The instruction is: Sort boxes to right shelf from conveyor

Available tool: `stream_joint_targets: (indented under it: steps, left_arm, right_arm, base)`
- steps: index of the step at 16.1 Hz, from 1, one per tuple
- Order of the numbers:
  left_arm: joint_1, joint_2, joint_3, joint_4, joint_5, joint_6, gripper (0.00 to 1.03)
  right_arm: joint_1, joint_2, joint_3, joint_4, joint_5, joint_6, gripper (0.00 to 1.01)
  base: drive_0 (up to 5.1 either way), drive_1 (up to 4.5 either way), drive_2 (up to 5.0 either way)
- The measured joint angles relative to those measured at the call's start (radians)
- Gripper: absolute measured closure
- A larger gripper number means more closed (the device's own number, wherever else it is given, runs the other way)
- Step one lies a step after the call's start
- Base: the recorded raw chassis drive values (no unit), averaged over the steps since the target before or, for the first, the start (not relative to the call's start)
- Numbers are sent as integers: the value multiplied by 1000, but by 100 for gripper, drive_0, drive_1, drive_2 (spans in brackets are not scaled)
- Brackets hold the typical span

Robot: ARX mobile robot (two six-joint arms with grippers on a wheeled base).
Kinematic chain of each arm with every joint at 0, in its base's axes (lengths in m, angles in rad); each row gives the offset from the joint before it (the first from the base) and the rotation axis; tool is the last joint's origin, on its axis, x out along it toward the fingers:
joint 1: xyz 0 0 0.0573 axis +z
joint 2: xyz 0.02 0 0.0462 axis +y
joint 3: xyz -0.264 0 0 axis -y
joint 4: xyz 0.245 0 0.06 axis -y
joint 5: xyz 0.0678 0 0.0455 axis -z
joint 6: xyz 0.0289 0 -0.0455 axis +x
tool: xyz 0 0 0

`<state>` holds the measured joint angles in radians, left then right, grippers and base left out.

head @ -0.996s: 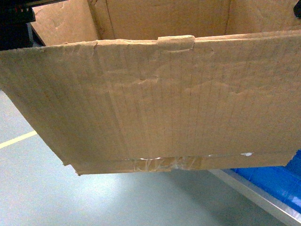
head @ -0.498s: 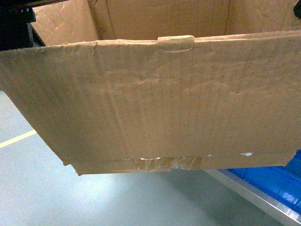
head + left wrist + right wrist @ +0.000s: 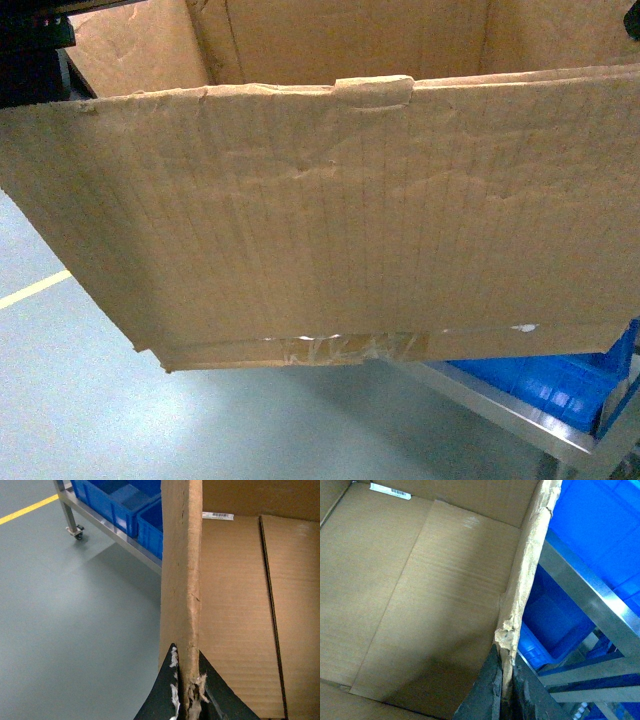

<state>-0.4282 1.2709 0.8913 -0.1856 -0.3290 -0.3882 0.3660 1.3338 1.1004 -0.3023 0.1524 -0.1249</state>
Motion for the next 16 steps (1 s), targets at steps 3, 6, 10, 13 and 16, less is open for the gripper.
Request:
stream_joint_targets:
  steps: [3,6,10,13,16]
  left_arm:
    - [0,0,0,0,0,0,101]
    - [0,0,0,0,0,0,101]
    - [0,0,0,0,0,0,101]
    - [0,0,0,0,0,0,101]
    - [0,0,0,0,0,0,101]
  right_arm:
    - [0,0,0,0,0,0,99]
    - [0,0,0,0,0,0,99]
    - [0,0,0,0,0,0,99]
    - [0,0,0,0,0,0,99]
    - [0,0,0,0,0,0,99]
  base:
    - [-97,-97,-97]
    - [-96,-96,-96]
    - [-95,-95,-95]
    - [-95,-95,-95]
    - [-97,-97,-97]
